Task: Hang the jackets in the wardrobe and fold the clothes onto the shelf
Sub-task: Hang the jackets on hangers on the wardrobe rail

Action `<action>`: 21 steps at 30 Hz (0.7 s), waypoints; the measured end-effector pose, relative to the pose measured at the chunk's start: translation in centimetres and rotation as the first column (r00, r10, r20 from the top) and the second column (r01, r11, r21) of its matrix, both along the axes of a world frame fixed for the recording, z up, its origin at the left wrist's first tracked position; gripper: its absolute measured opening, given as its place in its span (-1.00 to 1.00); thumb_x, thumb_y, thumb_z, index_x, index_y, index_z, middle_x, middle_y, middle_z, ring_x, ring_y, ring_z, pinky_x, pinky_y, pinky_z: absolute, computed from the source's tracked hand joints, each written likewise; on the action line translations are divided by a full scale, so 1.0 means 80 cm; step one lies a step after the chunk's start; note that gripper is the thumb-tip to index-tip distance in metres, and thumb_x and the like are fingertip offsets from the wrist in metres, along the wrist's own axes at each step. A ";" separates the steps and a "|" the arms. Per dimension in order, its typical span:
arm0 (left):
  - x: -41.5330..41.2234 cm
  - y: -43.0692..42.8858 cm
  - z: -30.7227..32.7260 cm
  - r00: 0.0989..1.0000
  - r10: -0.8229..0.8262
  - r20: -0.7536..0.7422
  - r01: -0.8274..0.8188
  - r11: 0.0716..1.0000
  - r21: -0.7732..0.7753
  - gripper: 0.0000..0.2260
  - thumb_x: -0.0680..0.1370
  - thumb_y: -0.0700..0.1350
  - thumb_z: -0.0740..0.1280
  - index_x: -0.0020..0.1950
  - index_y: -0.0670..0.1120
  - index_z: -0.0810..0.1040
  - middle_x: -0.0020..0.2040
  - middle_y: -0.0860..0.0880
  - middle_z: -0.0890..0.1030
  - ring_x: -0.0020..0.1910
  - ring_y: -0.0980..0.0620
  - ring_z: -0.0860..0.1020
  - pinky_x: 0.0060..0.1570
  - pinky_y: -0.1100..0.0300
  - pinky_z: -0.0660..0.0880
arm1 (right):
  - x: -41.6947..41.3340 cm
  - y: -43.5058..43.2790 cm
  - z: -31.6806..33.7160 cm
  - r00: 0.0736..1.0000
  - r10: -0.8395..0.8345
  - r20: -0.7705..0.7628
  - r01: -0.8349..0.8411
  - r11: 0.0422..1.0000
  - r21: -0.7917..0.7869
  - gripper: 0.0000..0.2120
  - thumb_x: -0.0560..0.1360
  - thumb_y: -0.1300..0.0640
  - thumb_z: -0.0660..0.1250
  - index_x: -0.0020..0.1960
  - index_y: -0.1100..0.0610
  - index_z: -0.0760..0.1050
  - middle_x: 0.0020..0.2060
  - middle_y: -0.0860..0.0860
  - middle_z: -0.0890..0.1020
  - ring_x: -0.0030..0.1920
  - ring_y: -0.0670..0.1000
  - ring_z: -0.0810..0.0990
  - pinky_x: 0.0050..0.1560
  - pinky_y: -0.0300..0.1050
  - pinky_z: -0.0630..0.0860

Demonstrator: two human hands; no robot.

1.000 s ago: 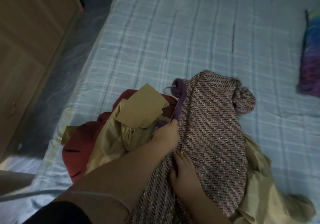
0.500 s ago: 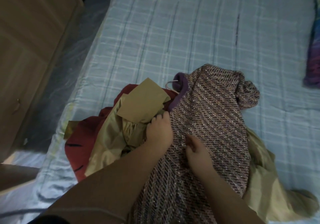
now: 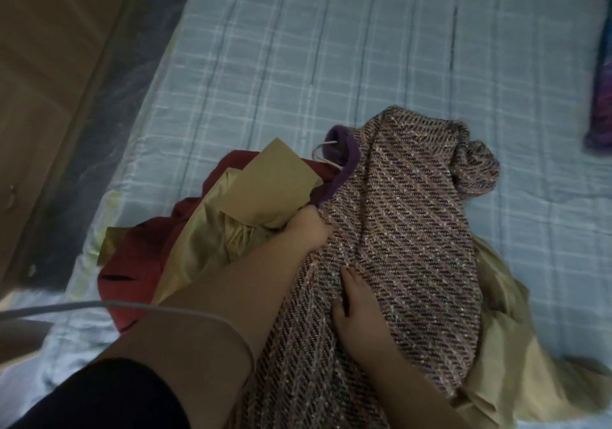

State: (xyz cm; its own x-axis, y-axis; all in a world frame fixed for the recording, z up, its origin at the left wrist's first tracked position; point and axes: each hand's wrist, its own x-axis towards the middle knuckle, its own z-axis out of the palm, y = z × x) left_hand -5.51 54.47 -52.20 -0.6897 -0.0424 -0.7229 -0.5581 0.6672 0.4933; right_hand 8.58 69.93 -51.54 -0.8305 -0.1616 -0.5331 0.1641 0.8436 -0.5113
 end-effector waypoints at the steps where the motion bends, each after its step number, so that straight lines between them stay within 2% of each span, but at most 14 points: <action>1: -0.001 0.002 0.004 0.999 0.031 0.012 -0.031 0.998 0.054 -0.55 0.58 0.06 0.38 0.30 -0.23 0.43 0.17 -0.21 0.56 0.06 -0.17 0.53 0.04 0.04 0.52 | 0.001 0.001 0.001 1.000 -0.014 -0.005 0.014 1.000 -0.013 -0.40 0.60 0.05 0.19 0.60 0.05 0.09 0.56 -0.02 0.18 0.55 -0.02 0.11 0.55 -0.10 0.06; 3: 0.002 0.009 0.019 0.995 0.094 0.016 -0.095 0.985 0.141 -0.40 0.61 0.09 0.32 0.53 -0.21 0.27 0.43 -0.19 0.42 0.36 -0.20 0.42 0.29 0.07 0.38 | 0.004 0.003 0.008 0.999 -0.051 -0.015 0.050 0.997 -0.051 -0.39 0.59 0.07 0.22 0.60 0.03 0.11 0.55 -0.05 0.21 0.54 -0.05 0.14 0.55 -0.12 0.08; 4: 0.006 0.013 0.028 0.991 0.137 0.002 -0.135 0.973 0.185 -0.38 0.63 0.09 0.28 0.58 -0.19 0.18 0.52 -0.16 0.31 0.47 -0.16 0.32 0.35 0.09 0.29 | 0.004 0.002 0.014 0.997 -0.074 -0.019 0.073 0.994 -0.078 -0.39 0.59 0.09 0.24 0.59 0.02 0.12 0.54 -0.07 0.22 0.54 -0.07 0.15 0.54 -0.14 0.09; 6: 0.015 0.015 0.045 0.974 0.222 -0.046 -0.202 0.943 0.265 -0.38 0.65 0.10 0.23 0.61 -0.14 0.11 0.58 -0.10 0.22 0.53 -0.10 0.22 0.41 0.11 0.20 | 0.001 0.003 0.031 0.990 -0.136 -0.027 0.131 0.982 -0.135 -0.42 0.59 0.14 0.27 0.57 0.02 0.19 0.51 -0.08 0.29 0.50 -0.09 0.23 0.51 -0.20 0.12; 8: 0.025 0.010 0.064 0.960 0.255 -0.119 -0.210 0.931 0.300 -0.41 0.65 0.12 0.21 0.61 -0.08 0.14 0.57 -0.06 0.26 0.51 -0.07 0.27 0.45 0.07 0.20 | -0.007 0.004 0.052 0.976 -0.216 -0.035 0.206 0.961 -0.187 -0.47 0.59 0.14 0.27 0.53 -0.02 0.25 0.45 -0.09 0.38 0.44 -0.09 0.34 0.47 -0.17 0.23; 11: 0.047 -0.010 0.103 0.945 0.170 -0.280 -0.103 0.966 0.238 -0.49 0.65 0.11 0.21 0.56 -0.05 0.25 0.48 0.01 0.40 0.43 0.00 0.38 0.40 0.07 0.31 | -0.030 0.009 0.094 0.954 -0.292 -0.072 0.267 0.931 -0.248 -0.50 0.60 0.12 0.26 0.50 -0.10 0.27 0.41 -0.14 0.42 0.35 -0.15 0.41 0.39 -0.16 0.34; 13: 0.067 -0.027 0.137 0.916 0.097 -0.389 -0.026 0.983 0.184 -0.60 0.65 0.09 0.22 0.47 0.03 0.34 0.31 0.14 0.48 0.29 0.08 0.46 0.24 0.14 0.39 | -0.054 0.012 0.125 0.938 -0.303 -0.167 0.247 0.925 -0.290 -0.53 0.59 0.14 0.28 0.47 -0.09 0.31 0.37 -0.16 0.43 0.33 -0.16 0.41 0.36 -0.15 0.37; 15: 0.089 -0.044 0.171 0.885 0.057 -0.462 0.003 0.992 0.127 -0.68 0.64 0.12 0.22 0.38 0.12 0.39 0.17 0.16 0.56 0.12 0.10 0.54 0.11 0.12 0.47 | -0.078 0.012 0.160 0.909 -0.297 -0.293 0.199 0.926 -0.321 -0.55 0.58 0.17 0.29 0.43 -0.08 0.34 0.33 -0.18 0.44 0.32 -0.10 0.45 0.36 -0.01 0.43; 17: 0.113 -0.062 0.201 0.859 0.049 -0.509 -0.020 0.998 0.062 -0.71 0.62 0.13 0.24 0.34 0.16 0.40 -0.06 0.12 0.63 -0.13 0.14 0.58 -0.06 0.13 0.50 | -0.098 0.012 0.198 0.870 -0.299 -0.392 0.171 0.929 -0.329 -0.52 0.56 0.20 0.30 0.44 -0.01 0.35 0.31 -0.15 0.44 0.33 -0.05 0.46 0.38 0.02 0.41; 19: 0.140 -0.078 0.232 0.832 0.004 -0.555 -0.022 0.999 -0.026 -0.71 0.61 0.12 0.27 0.32 0.14 0.45 -0.29 0.13 0.55 -0.35 0.22 0.51 -0.27 0.17 0.40 | -0.113 0.013 0.239 0.838 -0.274 -0.472 0.132 0.941 -0.313 -0.49 0.54 0.24 0.29 0.47 0.04 0.32 0.37 -0.06 0.42 0.38 -0.02 0.39 0.44 -0.03 0.32; 21: 0.175 -0.090 0.265 0.787 -0.069 -0.614 0.005 0.994 -0.106 -0.69 0.61 0.08 0.31 0.34 0.10 0.48 -0.25 0.09 0.59 -0.33 0.17 0.53 -0.25 0.15 0.42 | -0.120 0.014 0.274 0.820 -0.159 -0.549 0.026 0.970 -0.243 -0.43 0.50 0.26 0.27 0.49 0.06 0.29 0.42 0.01 0.39 0.45 0.01 0.31 0.50 0.03 0.23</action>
